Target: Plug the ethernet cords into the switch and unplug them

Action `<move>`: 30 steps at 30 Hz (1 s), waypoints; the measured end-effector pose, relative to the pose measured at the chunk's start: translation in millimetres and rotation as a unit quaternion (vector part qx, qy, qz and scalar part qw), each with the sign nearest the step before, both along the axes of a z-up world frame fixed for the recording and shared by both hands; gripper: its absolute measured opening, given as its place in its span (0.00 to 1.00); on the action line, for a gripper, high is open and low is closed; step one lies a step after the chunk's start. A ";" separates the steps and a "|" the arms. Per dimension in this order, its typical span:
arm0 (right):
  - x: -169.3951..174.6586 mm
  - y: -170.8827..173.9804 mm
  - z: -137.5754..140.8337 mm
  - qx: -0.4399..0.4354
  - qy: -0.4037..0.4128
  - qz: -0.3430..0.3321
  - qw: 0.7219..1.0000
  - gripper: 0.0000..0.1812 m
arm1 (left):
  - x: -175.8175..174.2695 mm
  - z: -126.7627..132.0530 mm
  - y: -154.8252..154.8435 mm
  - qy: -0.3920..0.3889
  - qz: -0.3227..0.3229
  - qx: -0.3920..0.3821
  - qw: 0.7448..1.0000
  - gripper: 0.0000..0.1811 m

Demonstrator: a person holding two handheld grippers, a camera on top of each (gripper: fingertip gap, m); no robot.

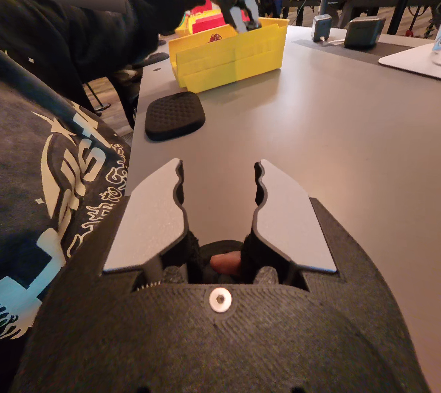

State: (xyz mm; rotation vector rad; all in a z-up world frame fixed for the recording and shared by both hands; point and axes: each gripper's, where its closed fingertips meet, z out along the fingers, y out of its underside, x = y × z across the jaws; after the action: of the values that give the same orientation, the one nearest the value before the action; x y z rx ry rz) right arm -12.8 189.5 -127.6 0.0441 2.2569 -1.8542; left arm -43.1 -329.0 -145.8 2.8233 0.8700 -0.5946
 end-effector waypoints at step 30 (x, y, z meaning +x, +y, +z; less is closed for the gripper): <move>52.2 -41.6 30.5 -0.113 0.069 0.017 0.991 0.34 | 90.1 71.1 451.1 0.262 -0.119 0.704 0.649 0.13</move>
State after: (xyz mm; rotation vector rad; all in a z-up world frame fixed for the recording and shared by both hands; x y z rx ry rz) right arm 39.5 147.9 -97.1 -0.1639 2.1000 -2.1419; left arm 46.9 122.1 -74.8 4.3040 1.5707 -1.2029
